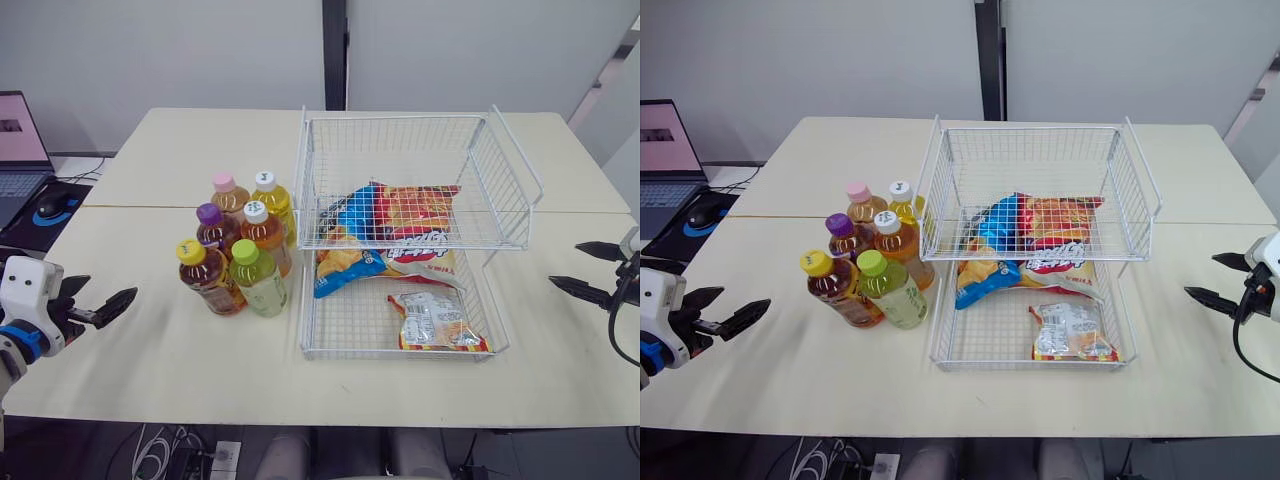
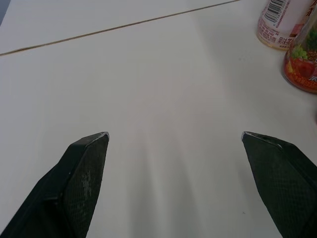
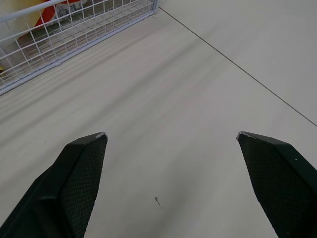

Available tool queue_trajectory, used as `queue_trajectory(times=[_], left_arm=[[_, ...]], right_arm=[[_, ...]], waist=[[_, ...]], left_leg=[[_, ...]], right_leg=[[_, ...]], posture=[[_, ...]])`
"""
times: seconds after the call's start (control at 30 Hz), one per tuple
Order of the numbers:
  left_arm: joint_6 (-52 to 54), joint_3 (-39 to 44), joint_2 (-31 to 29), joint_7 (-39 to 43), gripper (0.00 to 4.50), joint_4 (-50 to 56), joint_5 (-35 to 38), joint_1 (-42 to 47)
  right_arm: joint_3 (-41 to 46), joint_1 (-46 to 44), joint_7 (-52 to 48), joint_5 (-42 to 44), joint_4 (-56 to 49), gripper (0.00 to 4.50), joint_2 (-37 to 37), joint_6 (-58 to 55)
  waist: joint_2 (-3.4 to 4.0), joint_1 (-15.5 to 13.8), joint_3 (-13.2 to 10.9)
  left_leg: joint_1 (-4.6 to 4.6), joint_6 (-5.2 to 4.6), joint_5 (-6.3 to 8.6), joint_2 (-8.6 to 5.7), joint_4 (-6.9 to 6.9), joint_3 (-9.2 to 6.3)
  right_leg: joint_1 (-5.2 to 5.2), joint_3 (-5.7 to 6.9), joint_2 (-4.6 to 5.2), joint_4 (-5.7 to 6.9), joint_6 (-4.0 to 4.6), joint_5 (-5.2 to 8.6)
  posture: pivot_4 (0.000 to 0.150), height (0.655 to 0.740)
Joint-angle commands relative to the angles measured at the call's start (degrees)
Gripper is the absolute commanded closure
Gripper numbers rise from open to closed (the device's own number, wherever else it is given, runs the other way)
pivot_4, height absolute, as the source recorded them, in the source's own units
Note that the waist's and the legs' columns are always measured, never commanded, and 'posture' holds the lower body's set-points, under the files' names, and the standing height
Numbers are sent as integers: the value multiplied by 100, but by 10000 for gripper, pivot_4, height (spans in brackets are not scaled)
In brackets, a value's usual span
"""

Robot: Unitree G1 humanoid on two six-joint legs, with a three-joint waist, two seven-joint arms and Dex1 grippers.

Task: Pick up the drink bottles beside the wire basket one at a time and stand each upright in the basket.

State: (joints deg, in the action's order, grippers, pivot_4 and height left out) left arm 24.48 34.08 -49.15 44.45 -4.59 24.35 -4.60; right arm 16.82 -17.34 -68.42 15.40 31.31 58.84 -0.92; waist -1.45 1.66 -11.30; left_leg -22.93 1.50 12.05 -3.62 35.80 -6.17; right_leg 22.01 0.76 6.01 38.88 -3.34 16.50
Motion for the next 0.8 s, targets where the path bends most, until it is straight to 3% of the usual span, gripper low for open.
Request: queue_trajectory(times=[0.03, 0.37, 0.47, 0.8], left_arm=[[23, 48, -107, 141, 458, 223, 81, -17], [90, 273, -186, 629, 458, 74, 438, 222], [539, 324, -235, 711, 458, 88, 678, 245], [362, 329, -317, 894, 458, 60, 568, 171]], right_arm=[[173, -141, 128, 21, 40, 0, 159, 81], [129, -120, 472, -243, 235, 0, 267, 403], [156, -48, 481, -234, 217, 0, 292, 353], [133, -246, 505, -112, 175, 0, 191, 107]], waist=[[0, 0, 0], [0, -1, 0], [0, 5, 0], [0, 6, 0]], left_leg=[[0, 0, 0, 0, 0, 0], [0, 1, 1, 7, 0, 10], [0, 0, 2, 7, 0, 17], [0, 1, 4, 14, 1, 21]], right_leg=[[0, 0, 0, 0, 0, 0], [5, -2, -13, 0, 2, -5], [7, -6, -18, 0, 1, -5], [9, -11, -25, 0, 4, -7]], posture=[[1500, 7400], [1500, 7400], [1500, 7400], [1500, 7400]])
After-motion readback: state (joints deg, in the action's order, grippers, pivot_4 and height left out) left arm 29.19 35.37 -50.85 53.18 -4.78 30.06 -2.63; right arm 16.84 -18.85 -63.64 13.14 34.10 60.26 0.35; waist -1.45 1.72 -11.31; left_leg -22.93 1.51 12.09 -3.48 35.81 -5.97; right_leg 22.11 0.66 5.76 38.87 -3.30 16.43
